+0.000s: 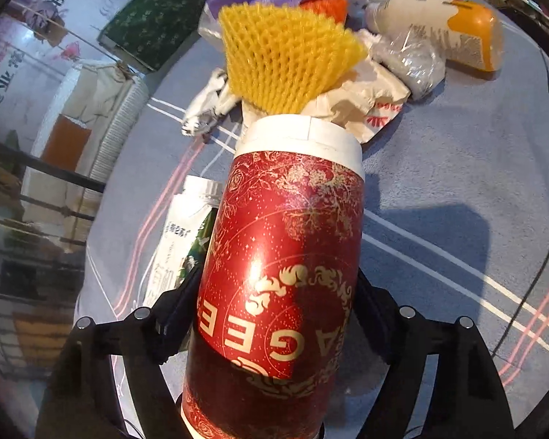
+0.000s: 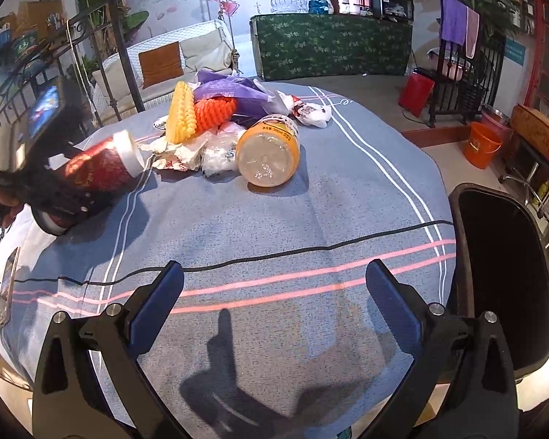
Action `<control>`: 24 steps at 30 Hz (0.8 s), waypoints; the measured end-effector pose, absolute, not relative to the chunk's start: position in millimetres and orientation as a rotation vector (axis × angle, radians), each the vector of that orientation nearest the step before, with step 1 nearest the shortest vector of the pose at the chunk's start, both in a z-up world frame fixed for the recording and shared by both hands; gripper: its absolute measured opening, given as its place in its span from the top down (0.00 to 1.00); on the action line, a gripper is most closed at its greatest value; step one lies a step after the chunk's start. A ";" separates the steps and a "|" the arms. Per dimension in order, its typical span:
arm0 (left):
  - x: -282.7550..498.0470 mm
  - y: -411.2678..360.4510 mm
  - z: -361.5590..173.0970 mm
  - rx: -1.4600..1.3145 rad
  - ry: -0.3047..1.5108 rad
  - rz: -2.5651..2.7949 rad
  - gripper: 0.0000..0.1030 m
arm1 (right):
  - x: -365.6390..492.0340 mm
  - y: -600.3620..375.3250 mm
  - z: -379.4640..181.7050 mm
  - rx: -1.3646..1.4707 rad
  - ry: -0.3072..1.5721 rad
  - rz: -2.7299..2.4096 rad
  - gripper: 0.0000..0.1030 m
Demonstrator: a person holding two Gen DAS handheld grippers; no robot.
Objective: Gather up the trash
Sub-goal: 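Grasp the red cup with the left tool while the right tool approaches the orange juice bottle, then lift the red cup with the left tool while the right tool grasps the juice bottle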
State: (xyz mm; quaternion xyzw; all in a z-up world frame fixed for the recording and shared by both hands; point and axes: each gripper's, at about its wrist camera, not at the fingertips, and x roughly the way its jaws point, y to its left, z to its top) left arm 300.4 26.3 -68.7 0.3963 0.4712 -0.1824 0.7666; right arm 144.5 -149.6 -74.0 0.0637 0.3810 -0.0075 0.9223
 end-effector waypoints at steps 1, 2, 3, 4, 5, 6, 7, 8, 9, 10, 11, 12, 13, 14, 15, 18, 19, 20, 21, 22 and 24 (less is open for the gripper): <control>297.7 27.7 -64.2 0.831 1.014 -0.402 0.26 | 145.0 -150.3 -73.5 0.131 0.782 -0.012 0.04; 294.6 29.1 -59.2 0.795 1.005 -0.404 0.26 | 145.2 -150.7 -72.7 0.131 0.779 -0.008 0.04; 287.0 29.1 -54.7 0.750 0.993 -0.405 0.26 | 145.6 -150.8 -71.4 0.127 0.775 -0.004 0.04; 283.6 30.5 -49.1 0.715 0.980 -0.406 0.26 | 146.2 -151.1 -70.4 0.123 0.774 0.000 0.04; 279.9 31.4 -43.8 0.684 0.964 -0.406 0.26 | 147.4 -151.8 -69.2 0.124 0.773 0.008 0.04; 274.0 32.8 -36.8 0.650 0.937 -0.399 0.27 | 148.9 -152.9 -67.9 0.127 0.771 0.021 0.04; 267.4 32.1 -32.2 0.622 0.913 -0.393 0.27 | 151.4 -154.2 -65.9 0.128 0.768 0.036 0.04; 261.1 32.6 -26.8 0.587 0.888 -0.389 0.27 | 154.4 -155.7 -63.3 0.127 0.766 0.049 0.04; 257.3 33.6 -22.2 0.554 0.867 -0.387 0.27 | 160.5 -157.4 -58.7 0.121 0.766 0.068 0.04; 253.4 35.6 -17.3 0.511 0.846 -0.385 0.27 | 167.4 -158.9 -54.2 0.114 0.770 0.082 0.04; 249.3 37.0 -15.6 0.472 0.826 -0.378 0.28 | 177.7 -161.3 -48.3 0.104 0.775 0.094 0.04; 244.7 38.5 -12.8 0.440 0.808 -0.371 0.28 | 186.5 -163.5 -43.3 0.095 0.776 0.100 0.04; 241.7 40.9 -11.2 0.412 0.794 -0.366 0.28 | 193.0 -165.2 -40.1 0.090 0.774 0.099 0.04; 239.4 43.6 -10.4 0.373 0.783 -0.357 0.28 | 208.0 -168.4 -35.1 0.085 0.777 0.098 0.04; 236.7 46.4 -10.1 0.340 0.776 -0.345 0.28 | 222.3 -170.4 -33.2 0.085 0.793 0.105 0.04; 221.2 53.1 -13.0 0.249 0.780 -0.333 0.29 | 266.6 -173.7 -36.5 0.119 0.884 0.154 0.06; 218.3 54.3 -13.8 0.227 0.777 -0.328 0.29 | 281.1 -174.7 -38.5 0.135 0.915 0.160 0.09; 214.1 54.5 -13.9 0.217 0.773 -0.323 0.29 | 295.2 -174.0 -41.8 0.148 0.949 0.161 0.10; 210.1 54.4 -14.1 0.213 0.768 -0.316 0.29 | 315.6 -174.5 -46.4 0.168 1.003 0.165 0.16; 205.5 52.4 -15.0 0.215 0.761 -0.310 0.29 | 324.0 -175.0 -49.4 0.184 1.027 0.166 0.20; 197.8 48.6 -14.8 0.207 0.746 -0.305 0.29 | 347.2 -176.7 -59.8 0.220 1.115 0.175 0.20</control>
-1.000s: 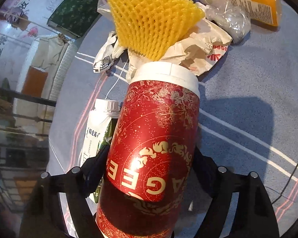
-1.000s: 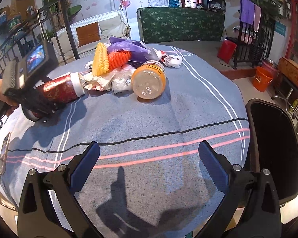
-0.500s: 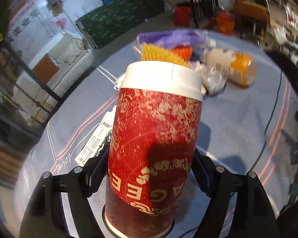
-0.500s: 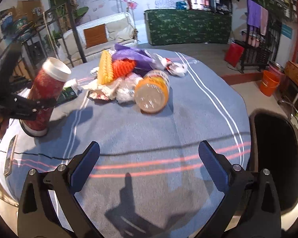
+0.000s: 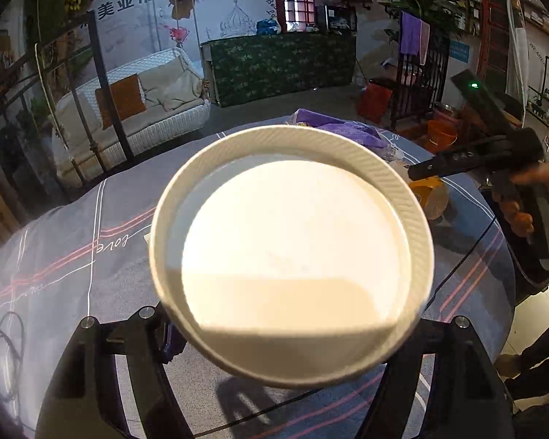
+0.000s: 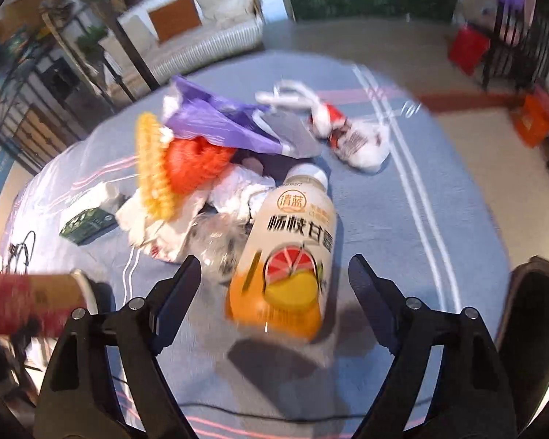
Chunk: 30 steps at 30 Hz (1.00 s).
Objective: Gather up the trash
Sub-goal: 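Lift the red cup with the left tool while the right tool grasps the juice bottle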
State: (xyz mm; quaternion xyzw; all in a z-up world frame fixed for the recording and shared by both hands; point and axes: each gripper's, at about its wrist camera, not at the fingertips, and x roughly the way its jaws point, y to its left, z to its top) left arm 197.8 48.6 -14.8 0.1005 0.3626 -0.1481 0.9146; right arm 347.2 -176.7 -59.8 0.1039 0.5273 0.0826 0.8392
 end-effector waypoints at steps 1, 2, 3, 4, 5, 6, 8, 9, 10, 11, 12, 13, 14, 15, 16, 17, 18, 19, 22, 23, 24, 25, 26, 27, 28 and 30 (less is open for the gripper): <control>195.2 48.4 -14.8 0.202 0.744 -0.308 0.29 | 356.5 -178.0 -65.5 0.239 1.152 0.174 0.21; 192.8 48.4 -15.1 0.193 0.738 -0.304 0.29 | 362.1 -180.8 -69.6 0.260 1.176 0.163 0.22; 190.7 52.8 -14.9 0.185 0.732 -0.302 0.29 | 371.0 -182.5 -77.7 0.285 1.215 0.155 0.22; 189.2 54.1 -14.9 0.177 0.730 -0.302 0.29 | 374.9 -182.9 -82.8 0.297 1.237 0.159 0.23; 187.9 54.9 -14.9 0.172 0.729 -0.304 0.29 | 378.5 -183.3 -88.9 0.314 1.259 0.162 0.24; 186.1 55.3 -14.8 0.166 0.724 -0.302 0.29 | 381.3 -184.8 -96.2 0.341 1.283 0.164 0.32; 185.7 54.1 -15.3 0.157 0.719 -0.307 0.29 | 381.8 -188.8 -104.3 0.398 1.296 0.177 0.36; 184.7 54.2 -15.7 0.153 0.716 -0.307 0.29 | 380.2 -191.4 -104.7 0.419 1.286 0.182 0.38; 183.8 53.6 -15.8 0.150 0.710 -0.303 0.29 | 378.7 -193.3 -104.5 0.425 1.281 0.188 0.40; 182.1 55.5 -16.4 0.152 0.704 -0.300 0.29 | 376.9 -194.1 -104.1 0.428 1.276 0.195 0.40; 180.9 54.7 -16.2 0.155 0.699 -0.298 0.29 | 372.1 -195.5 -101.8 0.433 1.263 0.201 0.40; 180.3 53.9 -16.1 0.154 0.694 -0.296 0.29 | 366.4 -196.8 -98.5 0.434 1.247 0.201 0.40; 179.1 53.0 -15.5 0.148 0.690 -0.298 0.29 | 358.8 -197.7 -93.7 0.426 1.222 0.204 0.40; 178.9 51.6 -15.1 0.140 0.689 -0.304 0.29 | 351.8 -197.2 -90.7 0.414 1.202 0.208 0.40; 176.0 49.9 -15.3 0.133 0.688 -0.307 0.29 | 343.9 -195.6 -87.7 0.395 1.176 0.206 0.40; 175.0 48.8 -14.7 0.125 0.683 -0.310 0.29 | 332.5 -195.8 -81.6 0.367 1.138 0.191 0.40; 174.2 47.5 -14.0 0.122 0.681 -0.313 0.29 | 325.5 -192.9 -78.0 0.349 1.115 0.178 0.40; 173.2 45.9 -12.5 0.120 0.677 -0.317 0.29 | 316.9 -193.7 -74.3 0.331 1.092 0.167 0.40; 169.3 41.4 -8.3 0.117 0.661 -0.330 0.29 | 289.7 -198.7 -58.1 0.250 0.999 0.122 0.40; 168.5 39.1 -6.8 0.117 0.654 -0.335 0.29 | 279.7 -202.3 -54.3 0.227 0.971 0.104 0.40; 168.5 35.1 -5.0 0.121 0.649 -0.348 0.29 | 269.1 -208.6 -51.0 0.207 0.940 0.076 0.40; 167.7 31.9 -5.2 0.127 0.645 -0.354 0.29 | 261.6 -216.6 -48.5 0.200 0.918 0.056 0.40; 167.9 26.7 -3.5 0.133 0.639 -0.357 0.29 | 250.9 -224.9 -45.2 0.192 0.889 0.031 0.40; 167.8 21.4 -2.1 0.136 0.634 -0.367 0.29 | 244.8 -238.6 -43.8 0.186 0.871 0.013 0.40; 165.9 14.3 -1.7 0.137 0.630 -0.381 0.29 | 238.3 -244.2 -42.3 0.178 0.855 -0.004 0.40; 164.7 -1.2 3.0 0.140 0.610 -0.409 0.29 | 225.3 -264.5 -39.3 0.169 0.837 -0.035 0.40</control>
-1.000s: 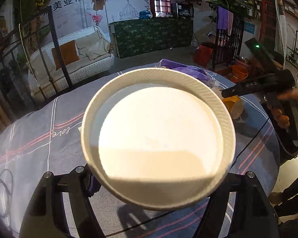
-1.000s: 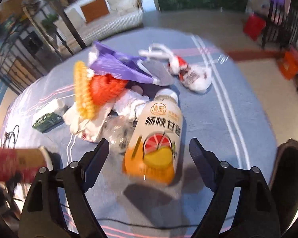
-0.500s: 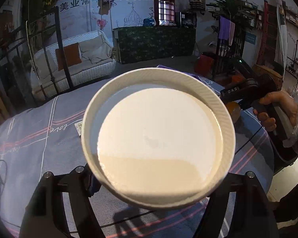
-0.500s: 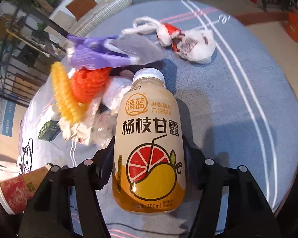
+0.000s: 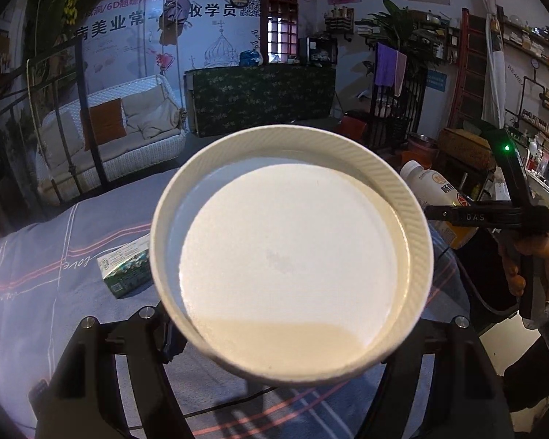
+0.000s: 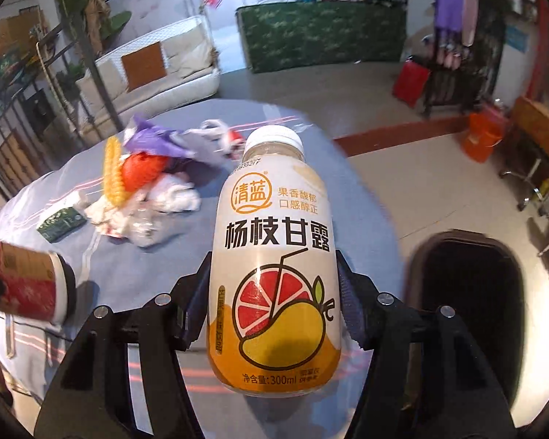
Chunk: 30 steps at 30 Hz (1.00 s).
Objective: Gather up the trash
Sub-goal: 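Lift the red cup with the left tool while the right tool grasps the juice bottle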
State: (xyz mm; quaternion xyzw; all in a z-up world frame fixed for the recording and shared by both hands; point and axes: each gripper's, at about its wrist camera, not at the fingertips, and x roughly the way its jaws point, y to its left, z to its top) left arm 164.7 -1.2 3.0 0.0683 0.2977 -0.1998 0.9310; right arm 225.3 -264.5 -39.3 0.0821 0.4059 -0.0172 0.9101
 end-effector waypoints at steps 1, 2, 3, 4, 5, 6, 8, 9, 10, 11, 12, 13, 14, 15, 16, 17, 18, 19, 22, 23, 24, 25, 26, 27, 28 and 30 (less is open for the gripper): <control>163.9 -10.5 4.8 0.145 0.600 -0.427 0.29 | 218.8 -274.9 -38.8 0.175 0.829 -0.056 0.40; 162.9 -18.3 6.0 0.148 0.595 -0.444 0.29 | 210.1 -290.4 -38.8 0.182 0.823 -0.090 0.40; 163.0 -28.4 8.3 0.149 0.587 -0.466 0.29 | 204.1 -299.3 -38.8 0.185 0.826 -0.110 0.40; 162.5 -38.3 9.3 0.148 0.579 -0.486 0.29 | 196.6 -314.1 -40.9 0.192 0.834 -0.136 0.40; 163.3 -49.6 10.8 0.148 0.574 -0.512 0.29 | 192.4 -324.0 -42.7 0.199 0.840 -0.154 0.40; 163.4 -58.5 10.8 0.148 0.574 -0.534 0.29 | 186.0 -338.8 -46.5 0.205 0.853 -0.185 0.40; 164.2 -77.7 12.0 0.136 0.572 -0.587 0.29 | 177.7 -359.3 -56.6 0.214 0.885 -0.232 0.40; 164.9 -86.0 12.4 0.135 0.572 -0.613 0.29 | 174.7 -372.8 -65.1 0.234 0.916 -0.252 0.40; 165.2 -95.0 13.1 0.142 0.572 -0.636 0.29 | 171.7 -385.7 -75.0 0.254 0.955 -0.267 0.40; 164.8 -105.8 13.9 0.153 0.566 -0.656 0.29 | 170.4 -396.1 -84.2 0.272 0.988 -0.277 0.40; 164.4 -113.2 13.8 0.161 0.560 -0.670 0.29 | 169.2 -404.4 -91.8 0.287 1.015 -0.287 0.40; 163.1 -121.6 13.8 0.169 0.556 -0.688 0.29 | 169.1 -411.6 -100.0 0.301 1.042 -0.295 0.40; 161.2 -129.9 13.8 0.175 0.553 -0.709 0.29 | 170.7 -421.0 -113.5 0.319 1.091 -0.301 0.40; 159.9 -134.2 14.4 0.177 0.548 -0.723 0.29 | 171.2 -426.1 -121.5 0.335 1.116 -0.301 0.40; 158.6 -139.1 15.2 0.182 0.543 -0.736 0.29 | 172.1 -433.3 -130.9 0.356 1.146 -0.297 0.40; 156.6 -142.9 15.2 0.189 0.539 -0.749 0.29 | 176.9 -435.7 -141.4 0.370 1.178 -0.294 0.40; 155.2 -148.1 15.4 0.195 0.535 -0.763 0.29 | 181.9 -438.5 -153.8 0.386 1.210 -0.294 0.40; 154.4 -152.1 15.3 0.198 0.534 -0.773 0.29 | 186.5 -442.4 -166.0 0.405 1.246 -0.293 0.40; 152.2 -158.6 14.4 0.194 0.540 -0.803 0.29 | 205.2 -450.5 -199.8 0.449 1.351 -0.284 0.40; 150.4 -158.2 14.1 0.191 0.541 -0.810 0.29 | 207.5 -453.0 -205.5 0.453 1.371 -0.285 0.40; 149.9 -158.7 14.7 0.188 0.541 -0.817 0.29 | 213.3 -455.6 -216.1 0.466 1.402 -0.284 0.40; 149.3 -159.4 15.1 0.190 0.540 -0.824 0.29 | 217.2 -457.4 -223.4 0.479 1.421 -0.285 0.40; 147.6 -161.5 14.9 0.194 0.539 -0.830 0.29 | 219.9 -458.1 -228.1 0.481 1.436 -0.288 0.40; 146.8 -163.0 14.6 0.202 0.537 -0.835 0.29 | 224.1 -458.1 -234.9 0.474 1.462 -0.291 0.40; 144.9 -166.0 14.2 0.207 0.538 -0.839 0.29 | 226.3 -458.2 -238.8 0.471 1.476 -0.295 0.40; 143.8 -167.6 12.4 0.208 0.544 -0.852 0.29 | 229.8 -458.7 -242.9 0.472 1.487 -0.306 0.40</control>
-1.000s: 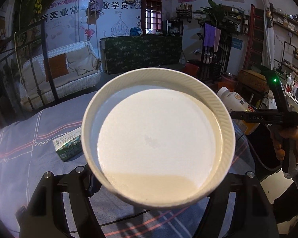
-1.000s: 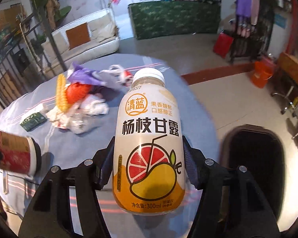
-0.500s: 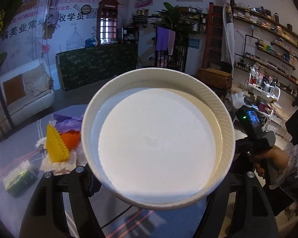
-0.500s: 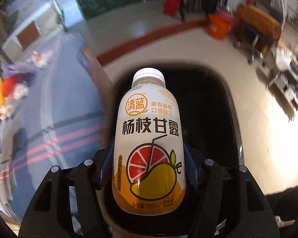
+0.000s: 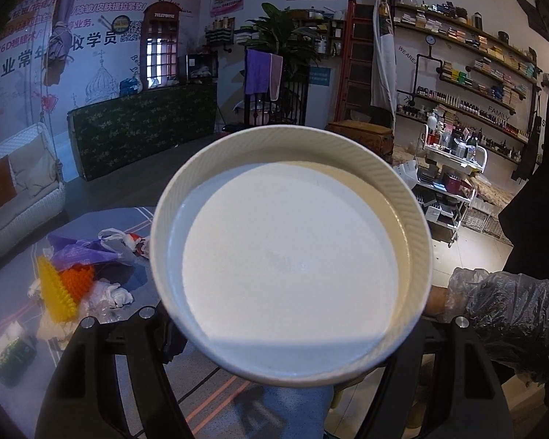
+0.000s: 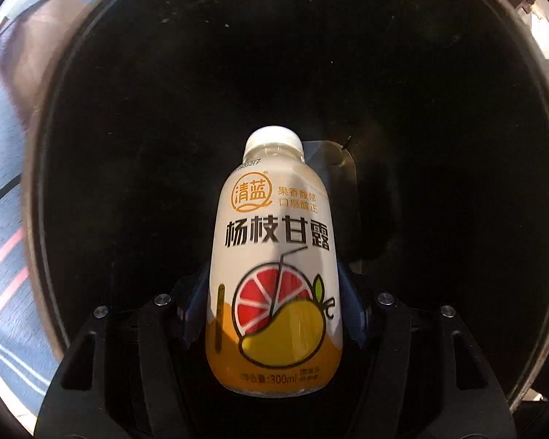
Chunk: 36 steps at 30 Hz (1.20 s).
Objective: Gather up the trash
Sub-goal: 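Lift the red cup with the left tool while the right tool grasps the juice bottle, then drop the juice bottle into the black bin with the right tool while the left tool drops the red cup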
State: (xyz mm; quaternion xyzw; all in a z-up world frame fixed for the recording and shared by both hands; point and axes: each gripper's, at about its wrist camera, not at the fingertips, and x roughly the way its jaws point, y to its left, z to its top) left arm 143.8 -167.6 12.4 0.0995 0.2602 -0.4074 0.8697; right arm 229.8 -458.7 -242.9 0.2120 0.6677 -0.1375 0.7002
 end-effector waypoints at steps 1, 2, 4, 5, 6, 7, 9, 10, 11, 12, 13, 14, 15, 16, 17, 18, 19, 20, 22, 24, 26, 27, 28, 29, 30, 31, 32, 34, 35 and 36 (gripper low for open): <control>143.5 -168.8 11.9 0.208 0.546 -0.860 0.29 | 230.8 -456.2 -242.5 0.470 1.487 -0.306 0.39; 142.5 -171.3 11.7 0.210 0.547 -0.865 0.29 | 231.3 -455.4 -241.4 0.470 1.481 -0.302 0.39; 142.4 -172.9 12.1 0.211 0.550 -0.876 0.29 | 229.8 -452.8 -237.6 0.475 1.468 -0.295 0.38; 142.5 -174.7 11.4 0.209 0.554 -0.884 0.29 | 229.4 -451.7 -235.5 0.471 1.464 -0.293 0.38; 142.0 -175.3 10.7 0.209 0.557 -0.892 0.29 | 229.2 -452.0 -233.2 0.462 1.456 -0.293 0.38; 141.5 -177.5 9.9 0.209 0.560 -0.900 0.29 | 227.8 -451.3 -230.0 0.460 1.443 -0.293 0.38; 138.7 -180.6 8.1 0.215 0.560 -0.909 0.29 | 221.7 -452.5 -223.7 0.456 1.418 -0.305 0.38; 138.1 -182.9 7.2 0.217 0.561 -0.913 0.29 | 217.2 -458.0 -219.4 0.453 1.400 -0.307 0.38; 137.7 -184.4 5.9 0.217 0.565 -0.919 0.29 | 214.1 -454.9 -212.5 0.449 1.373 -0.312 0.38; 138.1 -187.0 4.2 0.213 0.573 -0.930 0.29 | 209.9 -451.0 -203.4 0.438 1.340 -0.320 0.38; 138.8 -190.0 2.7 0.210 0.582 -0.940 0.29 | 205.6 -449.0 -195.8 0.427 1.315 -0.322 0.38; 139.1 -193.8 0.8 0.210 0.591 -0.948 0.29 | 201.3 -443.0 -188.4 0.415 1.289 -0.324 0.38; 138.5 -196.8 -1.2 0.212 0.597 -0.955 0.29 | 196.0 -442.3 -177.0 0.391 1.249 -0.341 0.38; 138.8 -201.4 -2.9 0.215 0.601 -0.960 0.29 | 191.4 -441.3 -167.8 0.371 1.218 -0.362 0.37; 138.5 -205.1 -3.8 0.217 0.603 -0.964 0.29 | 185.4 -440.6 -159.0 0.353 1.184 -0.381 0.35; 138.8 -209.6 -5.5 0.218 0.607 -0.971 0.29 | 177.7 -439.2 -148.8 0.327 1.138 -0.412 0.31; 139.4 -211.9 -6.7 0.218 0.611 -0.976 0.29 | 171.6 -439.2 -141.9 0.309 1.107 -0.439 0.29; 140.8 -217.4 -8.7 0.217 0.618 -0.983 0.29 | 162.5 -437.9 -134.5 0.296 1.068 -0.463 0.28; 142.8 -225.6 -12.6 0.216 0.635 -1.002 0.29 | 146.7 -436.0 -121.8 0.300 1.009 -0.485 0.24; 145.7 -239.9 -17.2 0.225 0.645 -1.015 0.29 | 127.5 -434.0 -109.9 0.305 0.959 -0.505 0.19; 147.1 -250.5 -21.8 0.234 0.656 -1.022 0.29 | 106.9 -434.1 -103.8 0.302 0.916 -0.539 0.16; 149.2 -258.2 -26.3 0.237 0.676 -1.033 0.29 | 95.0 -433.4 -105.1 0.307 0.895 -0.556 0.14; 151.1 -265.0 -31.9 0.232 0.699 -1.043 0.29 | 84.3 -432.3 -102.9 0.320 0.878 -0.565 0.14; 153.4 -272.3 -36.8 0.229 0.721 -1.050 0.29 | 72.8 -430.9 -99.6 0.334 0.864 -0.577 0.14; 154.7 -276.2 -42.0 0.232 0.737 -1.054 0.29 | 64.2 -431.8 -98.3 0.343 0.853 -0.592 0.14; 155.7 -283.6 -47.7 0.243 0.753 -1.055 0.29 | 55.0 -432.0 -103.9 0.348 0.845 -0.604 0.14; 155.9 -288.6 -51.3 0.254 0.766 -1.056 0.29 | 43.6 -432.3 -103.7 0.359 0.834 -0.629 0.14; 159.0 -301.3 -60.7 0.274 0.801 -1.055 0.29 | 28.7 -432.4 -107.0 0.376 0.821 -0.662 0.14; 160.4 -306.6 -65.2 0.279 0.821 -1.055 0.29 | 18.8 -433.0 -105.8 0.392 0.806 -0.674 0.14; 160.7 -312.7 -69.9 0.283 0.824 -1.056 0.29 | 15.7 -433.3 -108.2 0.400 0.797 -0.680 0.14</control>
